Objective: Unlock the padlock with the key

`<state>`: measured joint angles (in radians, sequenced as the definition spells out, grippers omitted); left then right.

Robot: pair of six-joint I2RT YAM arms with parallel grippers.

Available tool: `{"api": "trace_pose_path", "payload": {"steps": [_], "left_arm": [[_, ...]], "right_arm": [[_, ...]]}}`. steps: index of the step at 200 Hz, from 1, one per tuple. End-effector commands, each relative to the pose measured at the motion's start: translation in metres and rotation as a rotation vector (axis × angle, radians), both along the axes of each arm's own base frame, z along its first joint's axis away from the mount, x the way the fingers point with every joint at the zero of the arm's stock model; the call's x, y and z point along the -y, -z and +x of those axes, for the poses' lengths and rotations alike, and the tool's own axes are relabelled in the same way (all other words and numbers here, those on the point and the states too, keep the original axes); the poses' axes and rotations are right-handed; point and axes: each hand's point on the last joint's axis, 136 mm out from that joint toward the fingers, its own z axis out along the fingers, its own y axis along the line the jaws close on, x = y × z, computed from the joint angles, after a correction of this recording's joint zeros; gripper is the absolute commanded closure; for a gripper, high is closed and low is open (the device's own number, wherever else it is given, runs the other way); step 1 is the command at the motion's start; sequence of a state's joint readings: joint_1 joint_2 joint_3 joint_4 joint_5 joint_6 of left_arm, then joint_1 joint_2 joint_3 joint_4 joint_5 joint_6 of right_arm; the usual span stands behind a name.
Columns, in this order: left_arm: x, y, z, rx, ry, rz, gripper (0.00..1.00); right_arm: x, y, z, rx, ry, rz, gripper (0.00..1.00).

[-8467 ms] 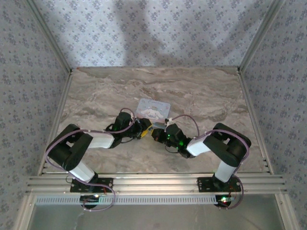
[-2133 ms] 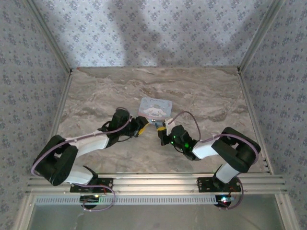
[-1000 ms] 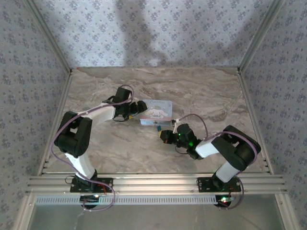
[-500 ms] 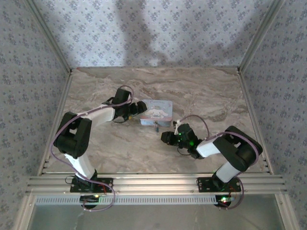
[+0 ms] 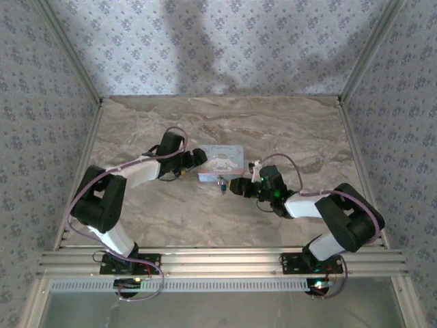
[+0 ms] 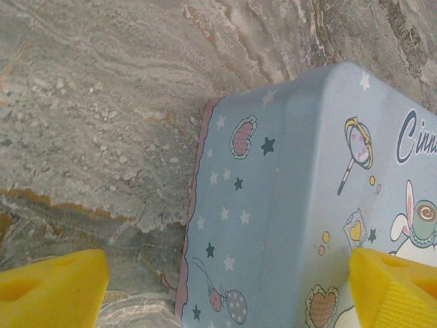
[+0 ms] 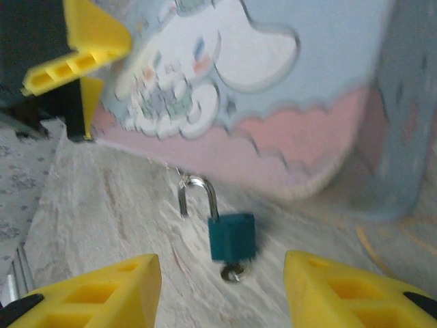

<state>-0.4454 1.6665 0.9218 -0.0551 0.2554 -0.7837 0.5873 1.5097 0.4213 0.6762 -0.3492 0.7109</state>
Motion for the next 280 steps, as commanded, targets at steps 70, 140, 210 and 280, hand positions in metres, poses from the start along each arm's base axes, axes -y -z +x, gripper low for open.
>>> {"api": "trace_pose_path", "payload": {"steps": [70, 140, 210, 280], "left_arm": [[-0.022, 0.041, -0.058, -0.144, -0.026, 0.133, 0.11], [-0.021, 0.037, -0.059, -0.136, -0.03, 0.134, 0.11], [-0.019, 0.034, -0.059, -0.128, -0.028, 0.127, 0.1], [-0.017, 0.034, -0.059, -0.125, -0.025, 0.125, 0.1]], "right_arm": [[-0.012, -0.006, 0.045, 0.08, -0.089, 0.008, 0.47], [0.014, -0.007, 0.046, 0.113, -0.037, -0.034, 0.42], [0.059, -0.009, 0.015, 0.129, 0.046, -0.111, 0.25], [0.049, -0.025, -0.004, 0.151, -0.057, -0.017, 0.2]]}}
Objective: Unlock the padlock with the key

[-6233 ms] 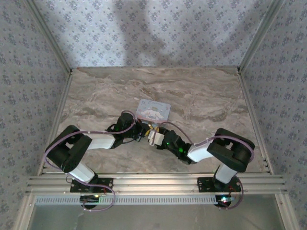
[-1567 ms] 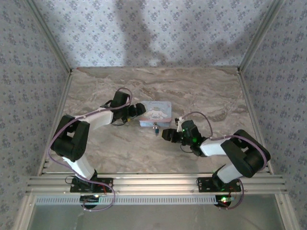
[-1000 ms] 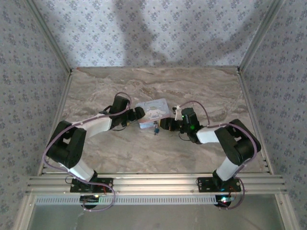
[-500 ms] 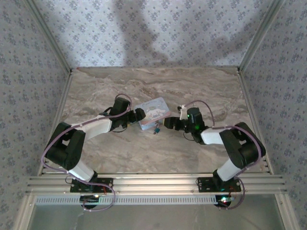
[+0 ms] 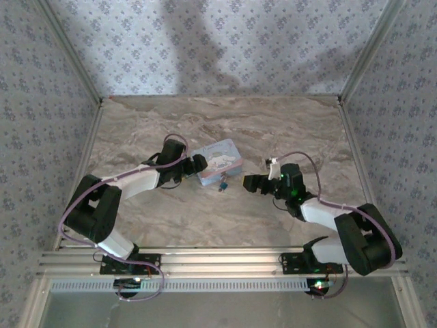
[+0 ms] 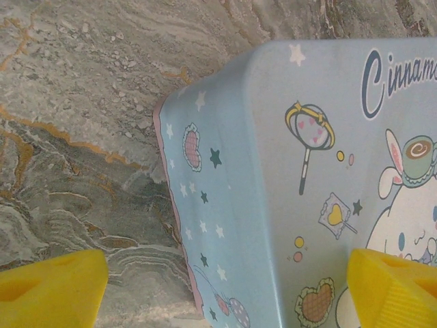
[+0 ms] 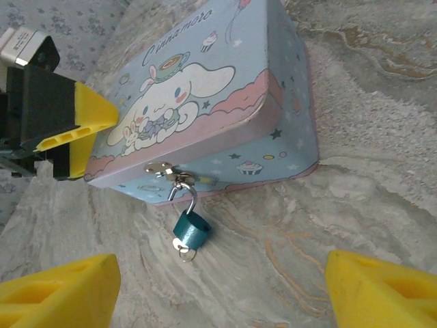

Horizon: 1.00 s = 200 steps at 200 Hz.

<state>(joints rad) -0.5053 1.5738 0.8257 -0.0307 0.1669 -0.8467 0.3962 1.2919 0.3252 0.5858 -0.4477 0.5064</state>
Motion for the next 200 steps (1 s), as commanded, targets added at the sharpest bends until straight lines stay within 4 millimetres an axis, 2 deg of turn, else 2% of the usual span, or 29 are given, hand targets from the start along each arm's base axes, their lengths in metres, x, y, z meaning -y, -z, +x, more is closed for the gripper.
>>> {"api": "trace_pose_path", "payload": {"steps": [1, 92, 128, 200], "left_arm": [[-0.016, 0.035, -0.036, -0.147, 0.016, 0.099, 0.1], [-0.012, 0.035, -0.036, -0.148, 0.023, 0.098, 0.1], [-0.012, 0.035, -0.037, -0.15, 0.024, 0.096, 0.1], [-0.011, 0.034, -0.037, -0.148, 0.025, 0.097, 0.1]], "right_arm": [[-0.009, -0.003, -0.008, -0.007, -0.079, 0.034, 0.2], [-0.054, 0.003, 0.003, 0.011, -0.188, 0.105, 0.28], [-0.075, 0.014, 0.01, -0.013, -0.211, 0.134, 0.33], [-0.088, 0.029, 0.024, -0.043, -0.203, 0.167, 0.38]]}}
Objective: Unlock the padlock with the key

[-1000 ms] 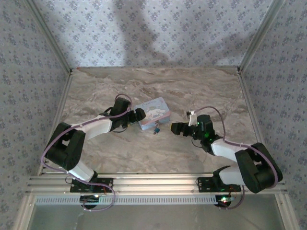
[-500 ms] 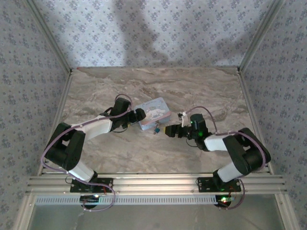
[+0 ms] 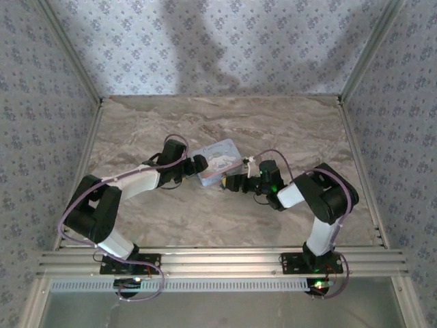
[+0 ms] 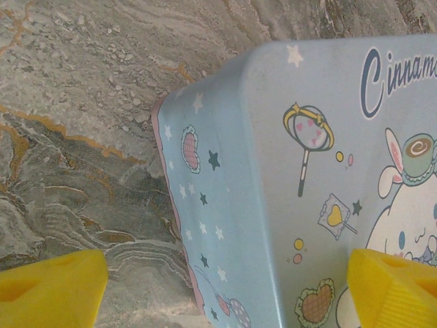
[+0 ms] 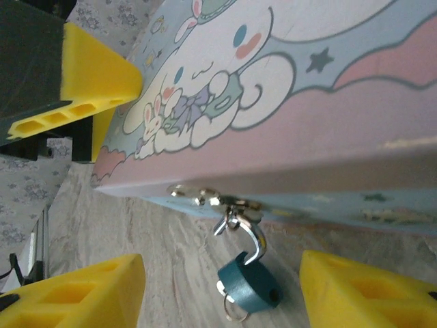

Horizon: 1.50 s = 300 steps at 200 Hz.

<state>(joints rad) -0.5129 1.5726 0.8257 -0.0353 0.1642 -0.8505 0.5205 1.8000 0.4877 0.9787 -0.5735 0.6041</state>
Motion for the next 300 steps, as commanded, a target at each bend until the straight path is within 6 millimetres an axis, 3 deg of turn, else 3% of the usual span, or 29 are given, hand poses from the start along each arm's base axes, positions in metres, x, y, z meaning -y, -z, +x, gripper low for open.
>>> {"api": "trace_pose_path", "payload": {"steps": [1, 110, 184, 238, 300], "left_arm": [[-0.013, 0.034, -0.035, -0.144, 0.021, 0.095, 0.1], [-0.013, 0.035, -0.035, -0.145, 0.018, 0.098, 0.1], [-0.013, 0.035, -0.036, -0.146, 0.021, 0.1, 0.1], [-0.012, 0.035, -0.036, -0.146, 0.021, 0.101, 0.1], [-0.013, 0.036, -0.036, -0.147, 0.022, 0.104, 0.1]], "right_arm": [[-0.008, -0.007, 0.008, 0.009, 0.001, 0.051, 0.39], [-0.009, 0.012, 0.001, -0.044, -0.009, 0.045, 0.55], [-0.005, 0.02, 0.001, -0.064, 0.007, 0.026, 0.72], [-0.003, 0.02, 0.003, -0.072, 0.023, 0.025, 0.89], [0.002, 0.018, 0.007, -0.085, 0.065, 0.049, 0.97]]}}
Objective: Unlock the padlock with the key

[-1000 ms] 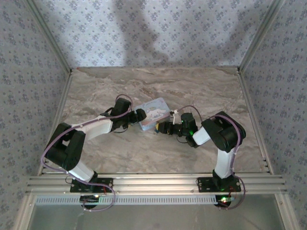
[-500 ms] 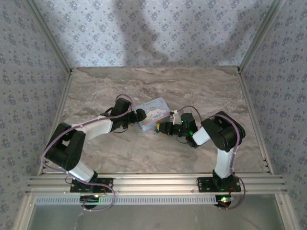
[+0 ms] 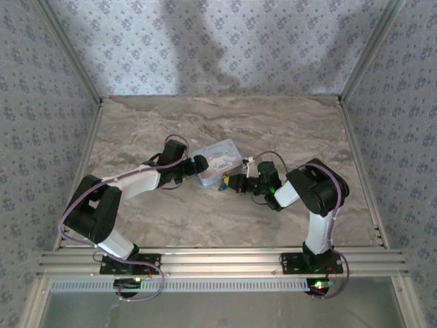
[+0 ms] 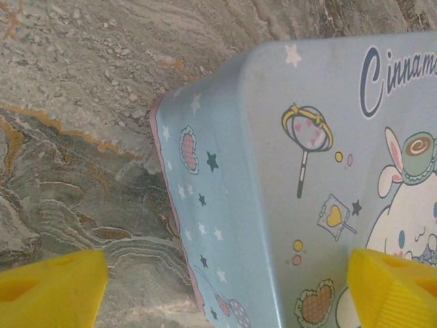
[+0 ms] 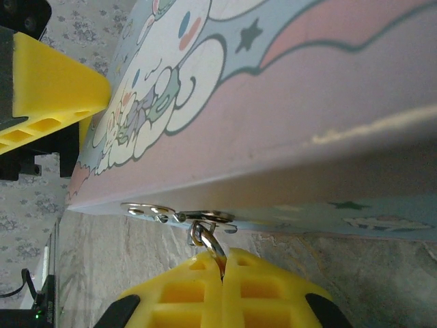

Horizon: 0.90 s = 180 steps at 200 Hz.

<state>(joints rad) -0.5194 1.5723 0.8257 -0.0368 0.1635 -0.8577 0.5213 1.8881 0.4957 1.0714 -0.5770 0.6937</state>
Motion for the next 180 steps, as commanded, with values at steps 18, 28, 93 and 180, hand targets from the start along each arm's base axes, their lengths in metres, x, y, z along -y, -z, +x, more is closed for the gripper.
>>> {"api": "trace_pose_path", "payload": {"steps": [18, 28, 93, 180], "left_arm": [[-0.015, 0.036, -0.035, -0.144, 0.022, 0.106, 0.1], [-0.015, 0.036, -0.035, -0.144, 0.021, 0.107, 0.1], [-0.013, 0.036, -0.035, -0.141, 0.03, 0.096, 0.1], [-0.01, 0.035, -0.036, -0.139, 0.036, 0.077, 0.1]], "right_arm": [[0.006, 0.003, 0.004, -0.023, 0.054, 0.019, 0.98], [0.008, 0.002, 0.006, -0.025, 0.065, 0.024, 0.98], [0.012, -0.003, 0.011, -0.025, 0.101, 0.044, 1.0], [0.023, -0.016, 0.02, -0.007, 0.171, 0.062, 1.0]]}}
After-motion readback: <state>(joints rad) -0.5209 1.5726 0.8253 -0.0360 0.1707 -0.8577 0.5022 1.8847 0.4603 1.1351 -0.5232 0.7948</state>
